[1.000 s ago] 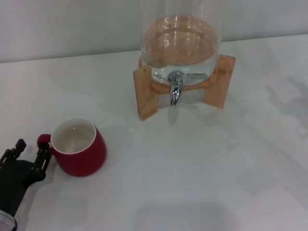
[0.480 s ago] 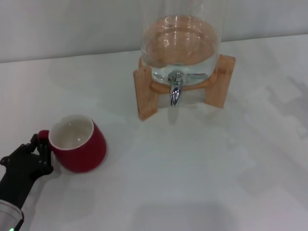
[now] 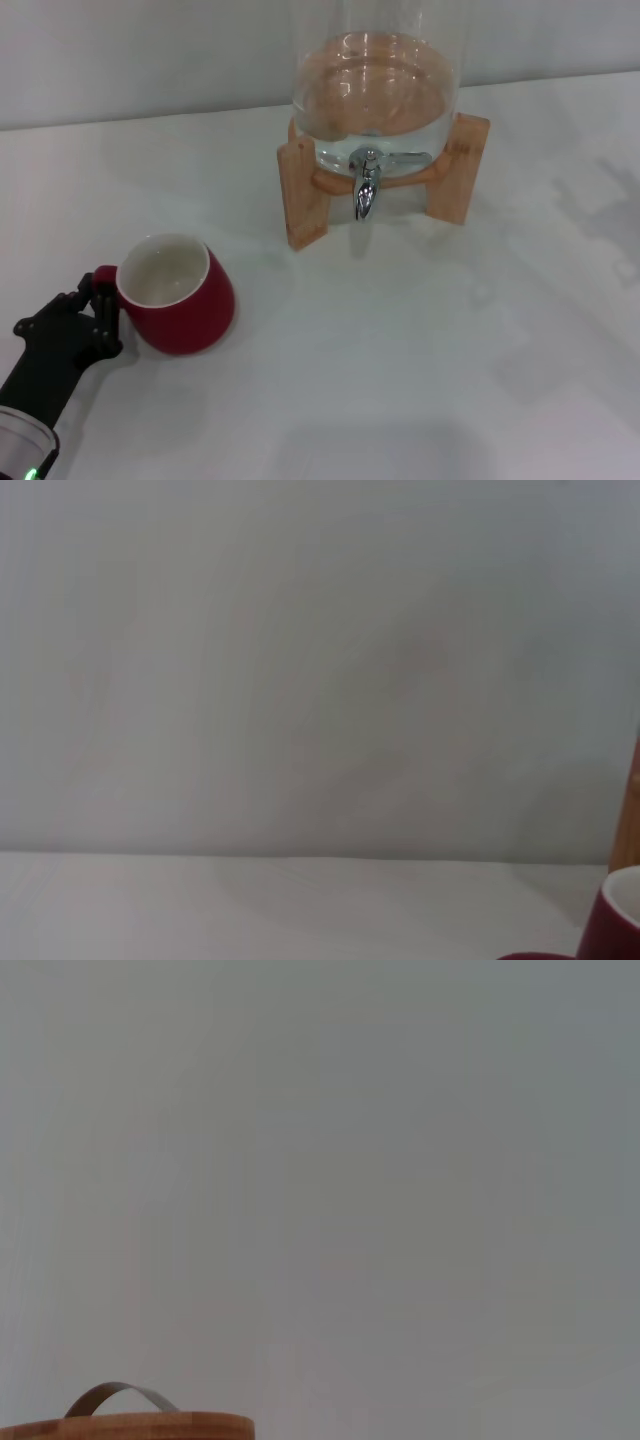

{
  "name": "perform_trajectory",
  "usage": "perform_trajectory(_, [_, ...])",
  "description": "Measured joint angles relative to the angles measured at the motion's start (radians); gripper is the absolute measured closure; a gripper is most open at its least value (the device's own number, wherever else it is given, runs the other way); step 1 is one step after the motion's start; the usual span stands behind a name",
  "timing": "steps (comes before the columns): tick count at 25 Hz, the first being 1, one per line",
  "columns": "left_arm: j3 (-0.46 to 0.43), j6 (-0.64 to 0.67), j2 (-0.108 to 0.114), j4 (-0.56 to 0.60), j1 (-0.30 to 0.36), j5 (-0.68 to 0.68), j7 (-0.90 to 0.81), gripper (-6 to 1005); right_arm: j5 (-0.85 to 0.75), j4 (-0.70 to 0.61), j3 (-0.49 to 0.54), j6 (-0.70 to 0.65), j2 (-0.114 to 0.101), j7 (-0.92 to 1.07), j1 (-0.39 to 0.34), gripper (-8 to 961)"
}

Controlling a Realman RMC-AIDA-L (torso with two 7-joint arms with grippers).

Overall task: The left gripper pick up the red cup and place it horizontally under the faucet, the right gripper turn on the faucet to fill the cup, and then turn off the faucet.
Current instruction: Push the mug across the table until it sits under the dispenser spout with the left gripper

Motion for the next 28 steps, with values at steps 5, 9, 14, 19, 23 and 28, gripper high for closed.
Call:
perform_trajectory(5, [0.000,-0.013,0.000,-0.004,-0.014,0.014,-0.001,863,0.000,0.004,0.000,0.000,0.000,0.000,0.005,171])
perform_trajectory(9, [0.000,-0.022,0.000,-0.005,-0.032,0.037,-0.019,864,0.000,0.004,0.000,0.000,0.000,0.000,0.006,171])
perform_trajectory(14, [-0.002,-0.032,0.001,-0.003,-0.059,0.070,-0.038,864,0.000,0.005,-0.003,0.000,0.000,0.000,0.008,171])
perform_trajectory(19, [-0.002,-0.064,0.001,0.004,-0.100,0.091,-0.052,864,0.000,0.005,-0.003,0.000,0.000,0.000,0.009,171])
perform_trajectory(23, [0.000,-0.087,0.002,0.004,-0.129,0.097,-0.052,864,0.000,0.005,-0.003,-0.003,0.001,0.000,0.010,171])
perform_trajectory(28, [-0.002,-0.104,0.004,0.006,-0.167,0.127,-0.060,865,0.000,0.007,-0.010,-0.004,0.002,0.000,0.013,171])
